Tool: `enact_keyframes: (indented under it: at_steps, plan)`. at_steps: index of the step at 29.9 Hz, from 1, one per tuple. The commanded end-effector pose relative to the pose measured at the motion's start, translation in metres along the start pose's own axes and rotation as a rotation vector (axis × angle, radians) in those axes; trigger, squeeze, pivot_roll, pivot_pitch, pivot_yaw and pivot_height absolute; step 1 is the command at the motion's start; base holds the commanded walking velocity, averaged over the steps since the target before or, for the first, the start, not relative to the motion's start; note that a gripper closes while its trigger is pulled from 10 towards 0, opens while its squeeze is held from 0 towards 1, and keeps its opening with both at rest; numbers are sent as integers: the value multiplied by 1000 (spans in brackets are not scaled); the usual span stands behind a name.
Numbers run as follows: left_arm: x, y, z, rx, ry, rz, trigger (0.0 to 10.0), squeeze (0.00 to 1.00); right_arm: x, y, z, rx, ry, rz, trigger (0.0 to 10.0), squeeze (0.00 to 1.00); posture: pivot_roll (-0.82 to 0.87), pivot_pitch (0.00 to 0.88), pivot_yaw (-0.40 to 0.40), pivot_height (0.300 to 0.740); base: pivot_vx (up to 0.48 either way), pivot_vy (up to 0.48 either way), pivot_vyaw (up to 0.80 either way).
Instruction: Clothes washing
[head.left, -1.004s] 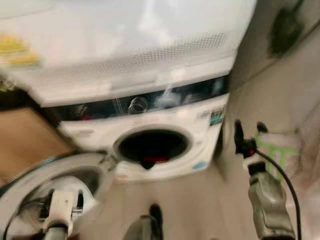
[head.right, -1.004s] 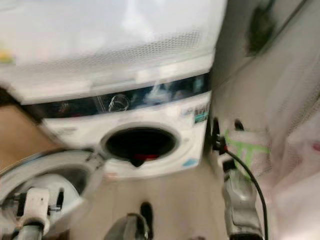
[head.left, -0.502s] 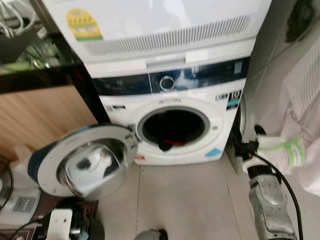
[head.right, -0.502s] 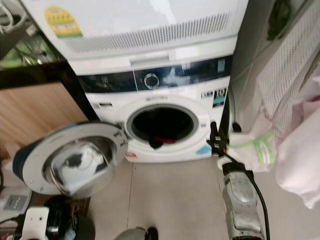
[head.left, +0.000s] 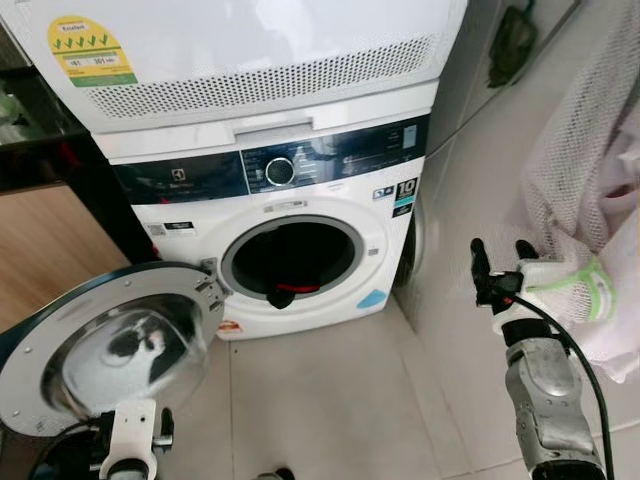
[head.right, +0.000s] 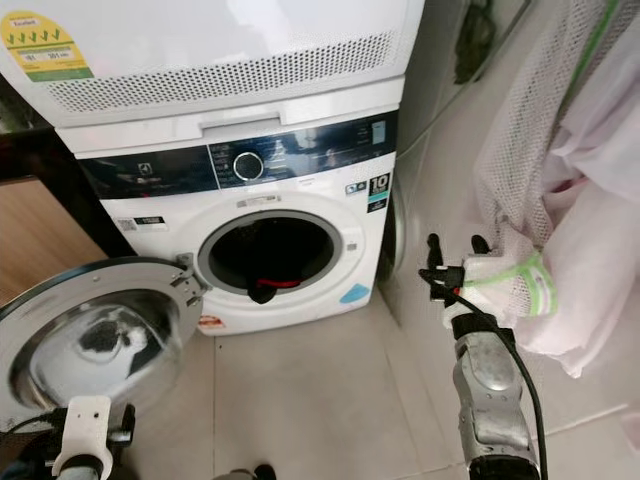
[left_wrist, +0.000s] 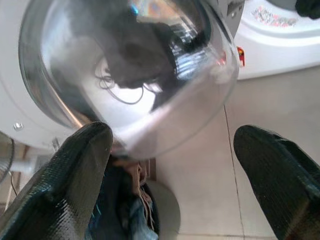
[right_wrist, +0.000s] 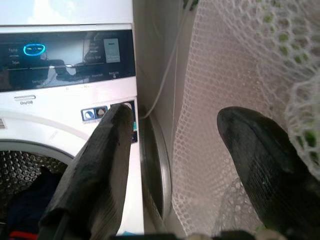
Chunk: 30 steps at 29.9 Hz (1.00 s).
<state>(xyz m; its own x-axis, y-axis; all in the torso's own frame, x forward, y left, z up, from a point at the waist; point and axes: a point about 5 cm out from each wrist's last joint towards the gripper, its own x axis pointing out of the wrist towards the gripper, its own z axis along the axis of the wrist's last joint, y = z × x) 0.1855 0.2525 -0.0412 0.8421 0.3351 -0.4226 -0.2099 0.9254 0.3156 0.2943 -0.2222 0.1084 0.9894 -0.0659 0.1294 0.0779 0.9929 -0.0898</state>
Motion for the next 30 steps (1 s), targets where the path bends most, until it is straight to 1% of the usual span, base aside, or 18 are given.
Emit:
enact_keyframes:
  at_steps: [1,3,4,5,6,8,10,13,14,15,17,20,22,23,24,25,27,30]
  plan:
    - [-1,1,-5,-16,26,14,10000,0,-4,-2,-10,9,33,-11,10000,0,33,52,37,740,0,0,0]
    - [0,-1,-6,-21,39,6,10000,0,-10,-6,-28,11,101,-35,10000,0,34,38,32,740,0,0,0]
    - [1,-2,-6,-22,42,4,10000,0,-12,-7,-33,12,121,-41,10000,0,34,38,32,740,0,0,0]
    - [3,-5,-5,-29,52,-10,10000,0,-19,-11,-50,-3,202,-69,10000,0,35,32,30,740,0,0,0]
    - [3,-5,-5,-29,52,-10,10000,0,-19,-11,-50,-3,202,-69,10000,0,35,32,30,740,0,0,0]
    - [7,-10,-1,-33,60,-33,10000,0,-33,-16,-75,0,321,-95,10000,0,45,38,24,740,0,0,0]
    - [8,-11,0,-33,64,-38,10000,0,-43,-18,-87,0,381,-106,10000,0,45,44,19,740,0,0,0]
    - [11,-13,1,-34,81,-39,10000,0,-64,-21,-110,24,510,-129,10000,0,49,59,8,740,0,0,0]
    - [11,-14,1,-31,91,-44,10000,0,-73,-21,-120,23,566,-137,10000,0,49,60,8,740,0,0,0]
    - [11,-14,1,-31,91,-44,10000,0,-73,-21,-120,23,566,-137,10000,0,49,60,8,740,0,0,0]
    - [12,-15,-2,-45,127,-53,10000,0,-91,-19,-136,48,672,-150,10000,0,42,64,4,740,0,0,0]
    - [11,-18,-4,-34,142,-71,10000,0,-100,-17,-144,38,739,-146,10000,0,38,67,-3,740,0,0,0]
    - [11,-23,-6,-13,165,-97,10000,0,-112,-13,-153,42,831,-128,10000,0,34,69,-7,740,0,0,0]
    - [11,-23,-6,-13,165,-97,10000,0,-112,-13,-153,42,831,-128,10000,0,34,69,-7,740,0,0,0]
    - [11,-25,-6,-17,180,-102,10000,0,-119,-10,-158,31,876,-109,10000,0,32,70,-9,740,0,0,0]
    - [11,-26,-6,-20,186,-104,10000,0,-121,-9,-159,24,893,-104,10000,0,32,70,-10,740,0,0,0]
    - [12,-29,-5,-28,204,-117,10000,0,-127,-10,-162,56,924,-137,10000,0,37,75,-17,740,0,0,0]
    - [14,-34,-4,-28,217,-142,10000,0,-139,-10,-168,26,992,-121,10000,0,39,75,-18,740,0,0,0]
